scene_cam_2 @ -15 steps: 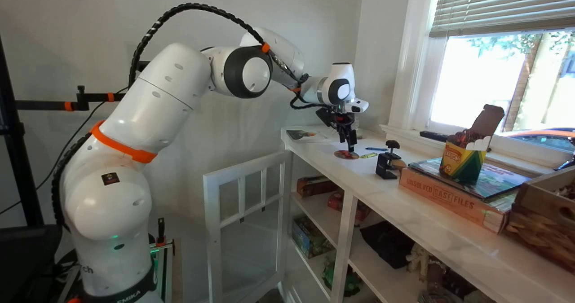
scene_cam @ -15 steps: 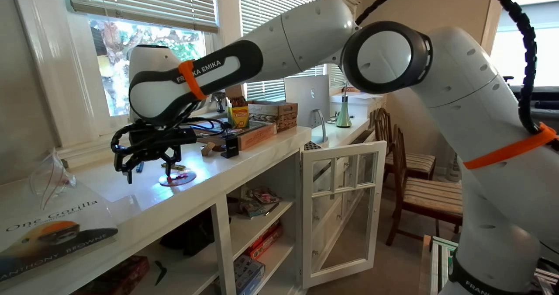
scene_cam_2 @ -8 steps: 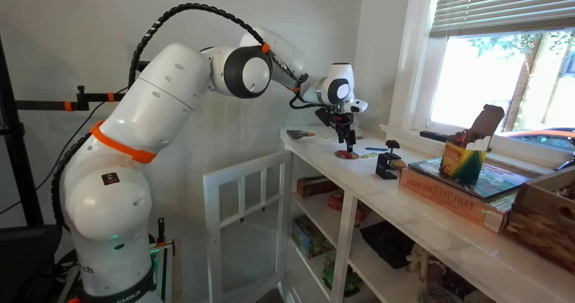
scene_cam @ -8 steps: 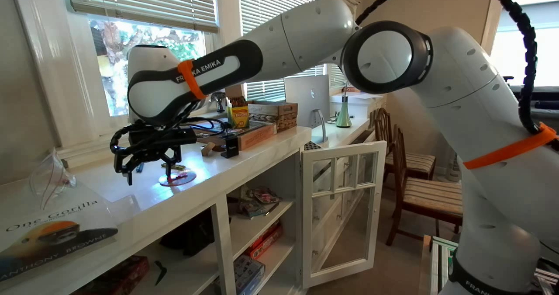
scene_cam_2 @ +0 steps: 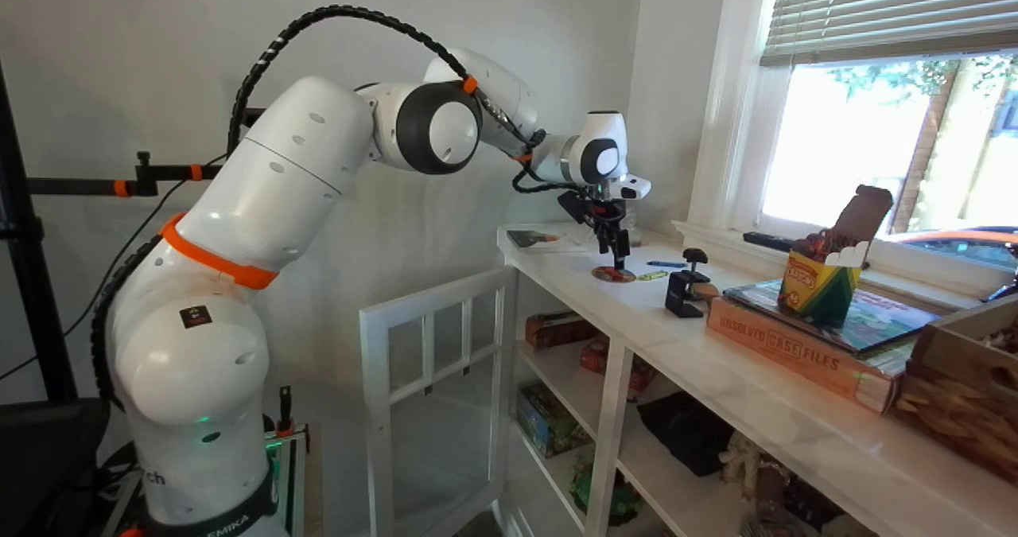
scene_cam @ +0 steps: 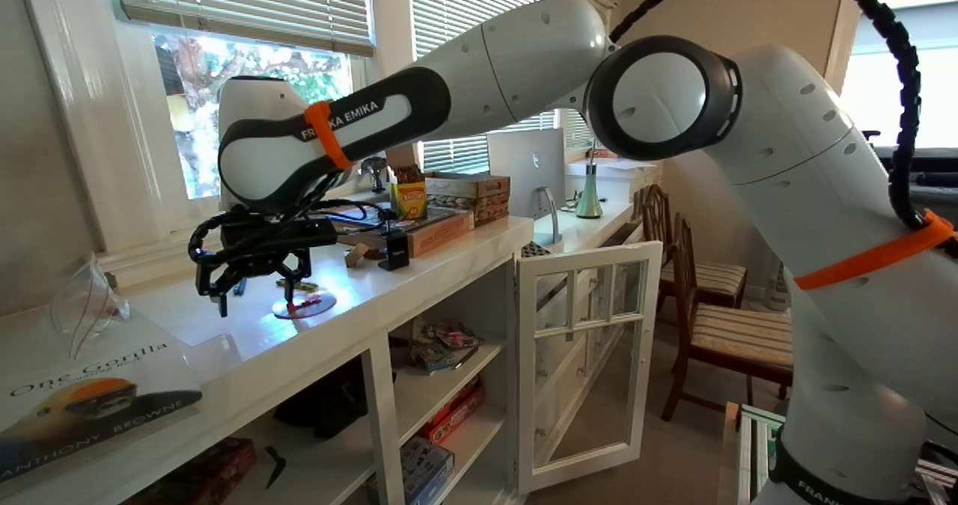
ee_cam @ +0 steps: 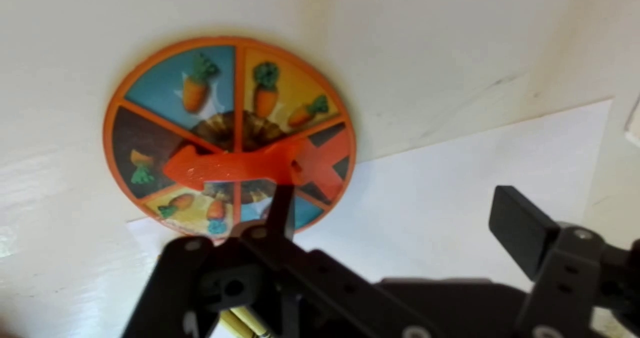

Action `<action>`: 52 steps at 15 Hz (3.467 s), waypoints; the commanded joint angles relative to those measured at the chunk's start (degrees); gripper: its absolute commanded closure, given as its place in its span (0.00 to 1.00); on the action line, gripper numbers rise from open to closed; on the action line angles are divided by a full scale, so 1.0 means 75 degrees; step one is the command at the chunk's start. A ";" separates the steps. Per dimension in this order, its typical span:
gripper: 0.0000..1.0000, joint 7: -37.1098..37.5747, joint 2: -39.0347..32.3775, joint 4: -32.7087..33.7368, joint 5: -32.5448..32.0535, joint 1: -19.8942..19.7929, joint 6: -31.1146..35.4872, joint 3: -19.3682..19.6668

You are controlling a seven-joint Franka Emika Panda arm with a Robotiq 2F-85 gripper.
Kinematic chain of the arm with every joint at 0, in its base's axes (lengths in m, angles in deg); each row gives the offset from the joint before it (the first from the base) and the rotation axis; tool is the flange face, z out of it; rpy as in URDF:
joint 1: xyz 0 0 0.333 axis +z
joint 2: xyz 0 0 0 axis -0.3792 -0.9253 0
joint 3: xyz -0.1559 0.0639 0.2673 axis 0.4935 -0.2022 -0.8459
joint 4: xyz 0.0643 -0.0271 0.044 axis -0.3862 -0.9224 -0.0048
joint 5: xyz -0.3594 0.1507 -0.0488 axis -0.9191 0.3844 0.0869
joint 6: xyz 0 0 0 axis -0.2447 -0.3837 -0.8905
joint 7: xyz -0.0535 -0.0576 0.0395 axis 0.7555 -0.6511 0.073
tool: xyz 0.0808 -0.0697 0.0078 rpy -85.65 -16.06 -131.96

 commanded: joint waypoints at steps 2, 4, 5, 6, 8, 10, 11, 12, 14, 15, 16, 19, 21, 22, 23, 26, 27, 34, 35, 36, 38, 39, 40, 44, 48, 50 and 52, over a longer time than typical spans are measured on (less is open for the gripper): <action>0.00 -0.0113 0.0003 0.0083 0.0066 0.0026 -0.0290 -0.0003; 0.00 -0.0117 0.0010 0.0084 0.0063 0.0031 -0.0344 -0.0005; 0.00 -0.0114 0.0014 0.0089 0.0061 0.0033 -0.0372 -0.0005; 0.00 -0.0120 0.0021 0.0088 0.0060 0.0034 -0.0383 -0.0007; 0.00 -0.0127 0.0038 0.0085 0.0054 0.0038 -0.0407 -0.0009; 0.00 -0.0146 0.0058 0.0073 0.0049 0.0041 -0.0443 -0.0010; 0.00 -0.0161 0.0071 0.0065 0.0052 0.0039 -0.0467 -0.0014; 0.00 -0.0176 0.0090 0.0052 0.0047 0.0040 -0.0495 -0.0014; 0.00 -0.0195 0.0103 0.0049 0.0042 0.0042 -0.0537 -0.0016; 0.00 -0.0203 0.0107 0.0048 0.0040 0.0044 -0.0552 -0.0019; 0.00 -0.0210 0.0112 0.0044 0.0031 0.0049 -0.0576 -0.0021; 0.00 -0.0235 0.0123 0.0021 0.0016 0.0051 -0.0627 -0.0025; 0.00 -0.0244 0.0135 0.0003 0.0007 0.0055 -0.0642 -0.0024; 0.00 -0.0245 0.0146 -0.0014 0.0000 0.0057 -0.0640 -0.0021; 0.00 -0.0247 0.0161 -0.0031 0.0001 0.0057 -0.0638 -0.0022; 0.00 -0.0248 0.0208 -0.0084 -0.0006 0.0058 -0.0655 -0.0019; 0.00 -0.0248 0.0236 -0.0112 -0.0010 0.0059 -0.0671 -0.0018; 0.00 -0.0238 0.0349 -0.0172 -0.0040 0.0060 -0.0881 -0.0015; 0.00 -0.0237 0.0352 -0.0175 -0.0041 0.0059 -0.0891 -0.0015; 0.00 -0.0237 0.0354 -0.0177 -0.0041 0.0057 -0.0883 -0.0016; 0.00 -0.0253 0.0334 -0.0166 -0.0001 0.0039 -0.0799 -0.0038; 0.00 -0.0253 0.0317 -0.0165 0.0002 0.0037 -0.0739 -0.0041; 0.00 -0.0255 0.0296 -0.0157 0.0015 0.0031 -0.0707 -0.0046; 0.00 -0.0278 0.0256 -0.0151 0.0043 0.0019 -0.0610 -0.0067; 0.00 -0.0306 0.0244 -0.0189 0.0035 0.0023 -0.0430 -0.0085; 0.00 -0.0346 0.0237 -0.0200 0.0052 0.0022 -0.0388 -0.0097; 0.00 -0.0385 0.0233 -0.0198 0.0045 0.0030 -0.0397 -0.0097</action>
